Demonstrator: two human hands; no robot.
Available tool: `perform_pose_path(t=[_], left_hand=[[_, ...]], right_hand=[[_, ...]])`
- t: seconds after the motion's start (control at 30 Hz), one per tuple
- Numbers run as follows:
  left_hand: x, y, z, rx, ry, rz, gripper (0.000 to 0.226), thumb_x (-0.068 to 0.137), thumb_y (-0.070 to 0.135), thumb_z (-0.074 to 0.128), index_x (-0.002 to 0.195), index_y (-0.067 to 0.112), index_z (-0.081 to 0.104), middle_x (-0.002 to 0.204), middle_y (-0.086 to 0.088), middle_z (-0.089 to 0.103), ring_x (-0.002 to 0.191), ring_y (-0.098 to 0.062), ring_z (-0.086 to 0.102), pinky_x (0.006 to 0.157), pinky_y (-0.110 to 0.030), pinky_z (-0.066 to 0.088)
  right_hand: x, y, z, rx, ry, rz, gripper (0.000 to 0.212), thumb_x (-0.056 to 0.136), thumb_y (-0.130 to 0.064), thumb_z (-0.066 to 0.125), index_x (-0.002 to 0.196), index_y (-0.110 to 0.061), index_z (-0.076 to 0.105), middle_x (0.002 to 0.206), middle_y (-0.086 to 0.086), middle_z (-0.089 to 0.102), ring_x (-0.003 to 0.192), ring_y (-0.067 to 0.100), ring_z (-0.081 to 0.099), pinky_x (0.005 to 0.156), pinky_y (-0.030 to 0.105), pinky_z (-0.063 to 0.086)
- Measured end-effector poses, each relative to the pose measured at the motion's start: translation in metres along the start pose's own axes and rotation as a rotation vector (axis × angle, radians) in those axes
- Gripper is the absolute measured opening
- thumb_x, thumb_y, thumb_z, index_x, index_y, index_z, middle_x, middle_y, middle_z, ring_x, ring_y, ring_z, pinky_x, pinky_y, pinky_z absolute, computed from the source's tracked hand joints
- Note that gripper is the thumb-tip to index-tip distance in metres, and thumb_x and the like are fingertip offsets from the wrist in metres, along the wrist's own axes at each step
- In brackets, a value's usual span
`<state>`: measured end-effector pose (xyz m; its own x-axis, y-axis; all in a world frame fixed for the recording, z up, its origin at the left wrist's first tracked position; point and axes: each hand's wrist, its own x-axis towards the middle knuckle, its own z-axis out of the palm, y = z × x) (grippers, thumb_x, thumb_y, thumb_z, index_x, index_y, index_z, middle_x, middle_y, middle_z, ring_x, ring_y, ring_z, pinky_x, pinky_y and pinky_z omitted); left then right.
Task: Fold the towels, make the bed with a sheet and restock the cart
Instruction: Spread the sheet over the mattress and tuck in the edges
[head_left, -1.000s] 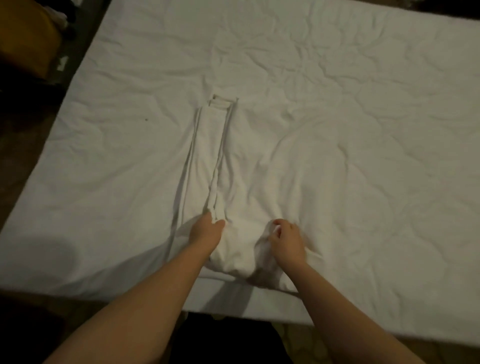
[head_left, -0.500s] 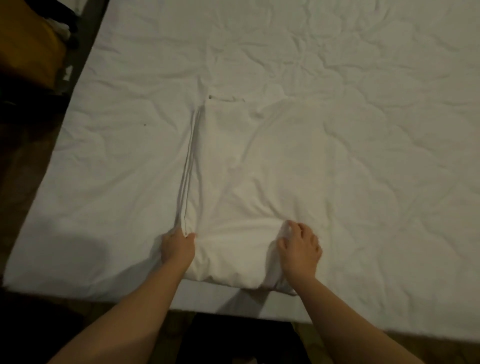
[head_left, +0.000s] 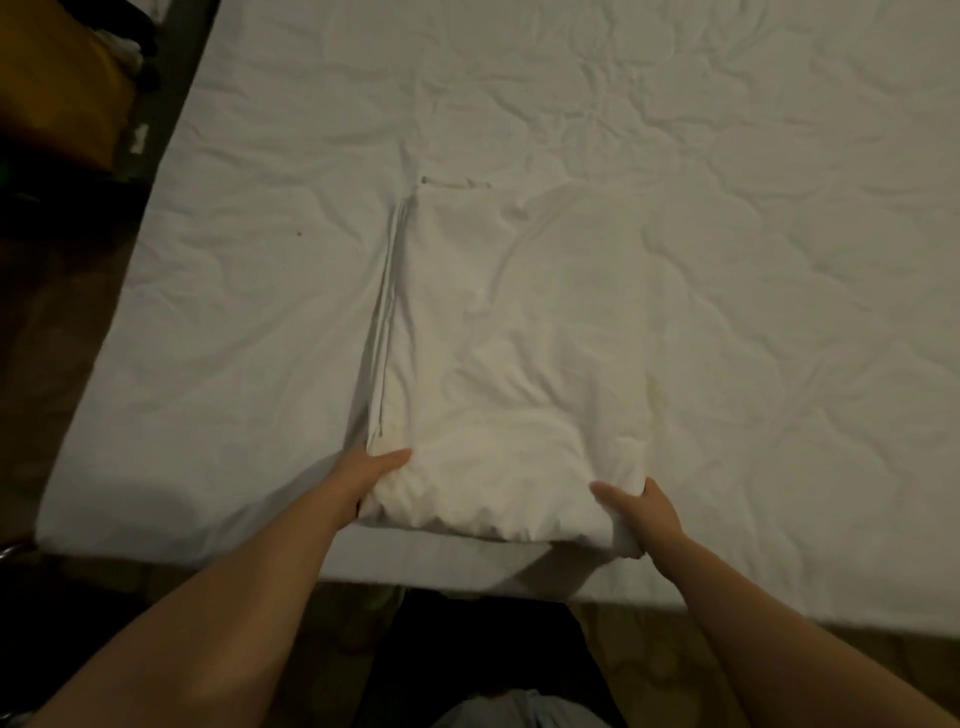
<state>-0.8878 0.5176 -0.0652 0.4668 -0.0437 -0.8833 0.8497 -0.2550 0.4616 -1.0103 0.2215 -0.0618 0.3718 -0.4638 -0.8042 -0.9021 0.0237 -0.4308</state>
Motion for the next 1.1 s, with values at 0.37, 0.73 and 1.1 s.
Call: perform_pose_path(t=[0.37,0.73,1.1], left_hand=[[-0.102,0.163,0.045,0.458,0.284,0.661,0.043,0.095,0.027,0.054,0.130,0.002,0.053,0.129,-0.019,0.056,0.121,-0.032,0.052,0.092,-0.031,0.041],[-0.103,0.031,0.023,0.608,0.256,0.208,0.052,0.095,0.025,0.051,0.140,0.000,0.040,0.141,-0.022,0.044,0.125,-0.035,0.047,0.098,-0.033,0.039],[-0.105,0.051,0.005,0.233,-0.107,0.157,0.065,0.093,0.006,0.056,0.149,0.015,0.024,0.144,-0.011,0.041,0.121,-0.027,0.048,0.079,-0.020,0.046]], right_hand=[[-0.079,-0.141,-0.049,0.157,0.387,-0.508,0.034,0.085,-0.022,0.064,0.115,-0.007,0.060,0.112,0.013,0.065,0.104,0.032,0.060,0.080,0.029,0.043],[-0.083,-0.031,-0.070,0.162,0.124,-0.060,0.037,0.076,-0.015,0.075,0.104,0.005,0.061,0.096,0.021,0.062,0.078,0.031,0.060,0.053,0.029,0.044],[-0.058,-0.035,-0.083,0.247,0.149,-0.183,0.064,0.065,-0.019,0.067,0.125,-0.006,0.048,0.116,0.020,0.058,0.087,0.029,0.063,0.060,0.036,0.053]])
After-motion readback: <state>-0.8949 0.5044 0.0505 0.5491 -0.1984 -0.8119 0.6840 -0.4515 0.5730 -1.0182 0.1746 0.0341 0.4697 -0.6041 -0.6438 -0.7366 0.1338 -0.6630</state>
